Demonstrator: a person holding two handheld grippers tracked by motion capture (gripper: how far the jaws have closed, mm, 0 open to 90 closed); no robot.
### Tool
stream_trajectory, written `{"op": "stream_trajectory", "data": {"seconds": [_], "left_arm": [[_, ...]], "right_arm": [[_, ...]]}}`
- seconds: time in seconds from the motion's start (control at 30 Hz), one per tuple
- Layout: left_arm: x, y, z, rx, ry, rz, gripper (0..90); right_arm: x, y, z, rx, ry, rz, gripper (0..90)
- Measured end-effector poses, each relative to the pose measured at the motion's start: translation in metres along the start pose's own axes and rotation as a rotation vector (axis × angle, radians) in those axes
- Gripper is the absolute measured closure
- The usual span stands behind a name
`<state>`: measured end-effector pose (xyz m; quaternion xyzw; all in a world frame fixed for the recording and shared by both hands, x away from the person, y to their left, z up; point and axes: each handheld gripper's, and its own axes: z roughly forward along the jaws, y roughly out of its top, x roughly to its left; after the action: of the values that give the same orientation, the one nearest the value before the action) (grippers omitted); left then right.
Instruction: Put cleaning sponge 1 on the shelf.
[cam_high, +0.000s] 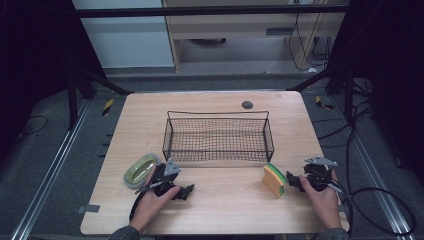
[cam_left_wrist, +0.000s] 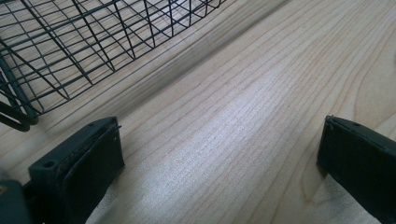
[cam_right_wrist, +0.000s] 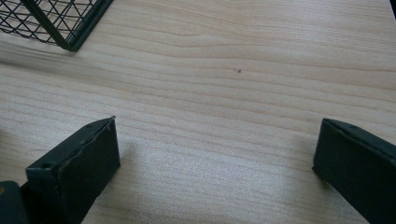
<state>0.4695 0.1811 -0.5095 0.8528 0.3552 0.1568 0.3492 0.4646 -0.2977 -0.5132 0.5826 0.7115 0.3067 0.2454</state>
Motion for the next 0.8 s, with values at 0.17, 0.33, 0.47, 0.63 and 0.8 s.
{"op": "stream_trajectory", "data": {"seconds": [0.17, 0.33, 0.47, 0.63, 0.8], "left_arm": [[0.000, 0.002, -0.005, 0.015, -0.009, 0.034, 3.1], [0.001, 0.009, -0.019, -0.005, -0.009, 0.041, 2.9], [0.006, 0.012, -0.040, -0.048, 0.032, 0.065, 3.9], [0.034, 0.008, -0.072, -0.063, 0.100, -0.008, 5.4], [0.053, 0.004, -0.090, -0.035, 0.143, -0.032, 6.0]], "right_arm": [[0.000, 0.000, 0.000, 0.000, 0.000, 0.000, 0.7], [0.000, 0.000, 0.000, 0.000, -0.001, -0.008, 0.8], [0.000, -0.001, -0.001, -0.003, 0.003, -0.014, 0.8], [0.000, -0.001, -0.001, -0.005, 0.004, -0.015, 1.0], [0.000, -0.001, -0.001, -0.004, 0.004, -0.015, 1.0]]}}
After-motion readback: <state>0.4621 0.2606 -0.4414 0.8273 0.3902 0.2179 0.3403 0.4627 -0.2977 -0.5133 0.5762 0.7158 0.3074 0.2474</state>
